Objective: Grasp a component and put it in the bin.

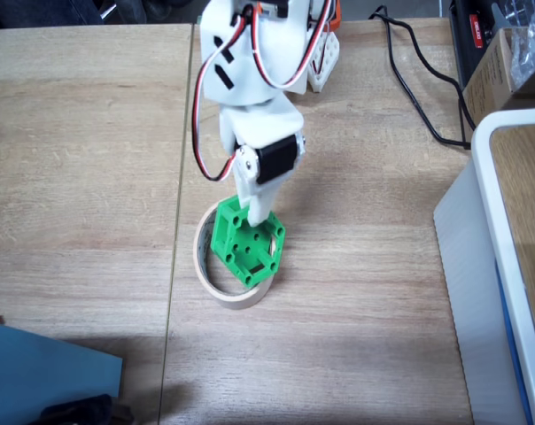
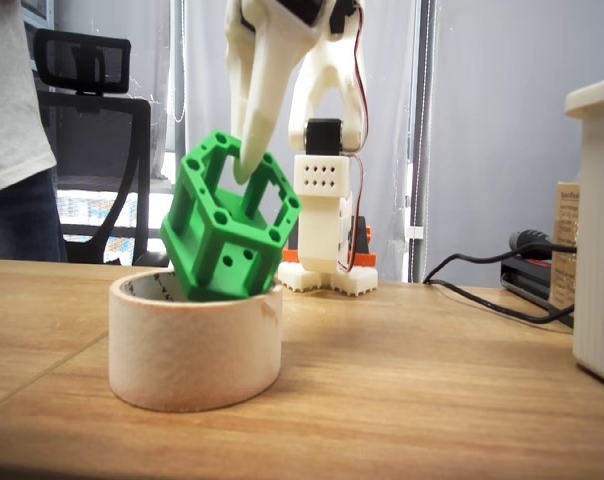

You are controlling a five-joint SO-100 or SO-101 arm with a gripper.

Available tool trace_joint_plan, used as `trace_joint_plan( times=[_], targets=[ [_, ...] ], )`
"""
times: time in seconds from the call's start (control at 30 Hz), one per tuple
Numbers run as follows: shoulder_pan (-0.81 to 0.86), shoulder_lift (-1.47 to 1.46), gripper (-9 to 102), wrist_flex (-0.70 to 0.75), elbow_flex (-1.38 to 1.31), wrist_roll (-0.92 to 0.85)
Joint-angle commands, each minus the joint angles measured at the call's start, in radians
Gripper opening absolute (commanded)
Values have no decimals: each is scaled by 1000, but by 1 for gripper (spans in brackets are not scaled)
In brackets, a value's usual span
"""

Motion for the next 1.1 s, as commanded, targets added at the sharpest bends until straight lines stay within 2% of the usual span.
trace_joint_plan(
  times=[0.0,0.27,1.07],
  targets=[
    [51,83,0,3,-3,-5],
    [167,155,0,-5,3,-11],
    [169,12,0,-12,2,-6]
  ],
)
